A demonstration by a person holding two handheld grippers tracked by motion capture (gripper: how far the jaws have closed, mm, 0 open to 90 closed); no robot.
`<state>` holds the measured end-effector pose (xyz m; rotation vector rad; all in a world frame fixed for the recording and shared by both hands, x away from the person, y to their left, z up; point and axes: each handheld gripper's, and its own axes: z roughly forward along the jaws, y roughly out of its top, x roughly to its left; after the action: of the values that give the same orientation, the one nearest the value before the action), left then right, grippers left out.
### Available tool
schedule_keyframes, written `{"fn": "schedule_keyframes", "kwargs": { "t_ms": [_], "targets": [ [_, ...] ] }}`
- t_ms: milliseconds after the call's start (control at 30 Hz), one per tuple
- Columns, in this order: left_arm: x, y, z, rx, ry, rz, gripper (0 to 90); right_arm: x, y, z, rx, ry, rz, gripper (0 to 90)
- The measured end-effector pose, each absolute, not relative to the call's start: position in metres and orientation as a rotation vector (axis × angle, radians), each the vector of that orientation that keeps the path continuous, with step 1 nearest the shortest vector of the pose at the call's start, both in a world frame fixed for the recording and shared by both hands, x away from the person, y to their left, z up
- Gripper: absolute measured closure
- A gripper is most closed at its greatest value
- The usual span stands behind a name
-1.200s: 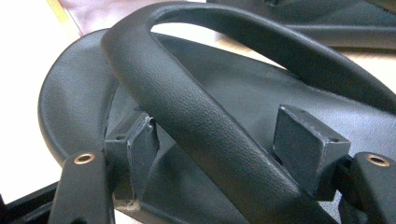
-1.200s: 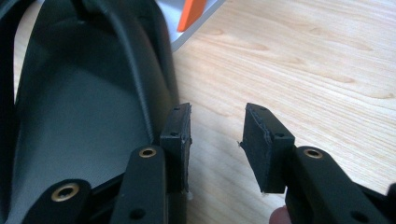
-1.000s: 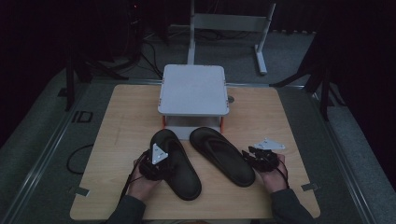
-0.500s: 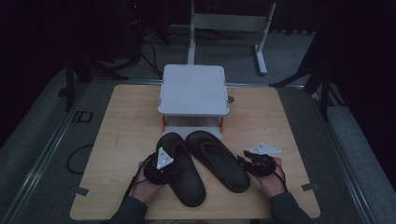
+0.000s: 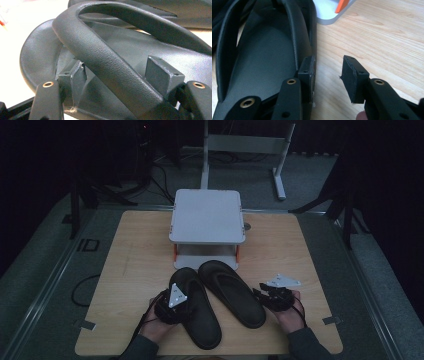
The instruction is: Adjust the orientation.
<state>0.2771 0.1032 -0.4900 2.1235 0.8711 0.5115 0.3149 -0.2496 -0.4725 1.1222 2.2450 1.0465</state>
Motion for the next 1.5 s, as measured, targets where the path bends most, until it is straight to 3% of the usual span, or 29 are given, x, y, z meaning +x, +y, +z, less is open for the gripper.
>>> {"fn": "schedule_keyframes", "kwargs": {
  "t_ms": [567, 900, 1233, 1367, 1500],
  "targets": [
    [0.278, 0.105, -0.488, 2.115, 0.876, 0.520, 34.4, 0.288, -0.226, -0.473, 0.841, 2.459, 1.098, 64.1],
    [0.274, 0.106, -0.484, 2.138, 0.782, 0.485, 36.4, 0.282, -0.228, -0.472, 0.768, 2.532, 1.159, 66.4],
    [0.288, 0.117, -0.481, 2.152, 0.811, 0.513, 48.5, 0.270, -0.214, -0.471, 0.549, 2.669, 1.228, 66.6],
    [0.290, 0.121, -0.483, 2.157, 0.848, 0.514, 47.5, 0.267, -0.204, -0.472, 0.508, 2.688, 1.211, 64.8],
    [0.287, 0.121, -0.477, 2.145, 0.884, 0.561, 40.9, 0.266, -0.201, -0.475, 0.502, 2.701, 1.196, 63.2]
  ]
}}
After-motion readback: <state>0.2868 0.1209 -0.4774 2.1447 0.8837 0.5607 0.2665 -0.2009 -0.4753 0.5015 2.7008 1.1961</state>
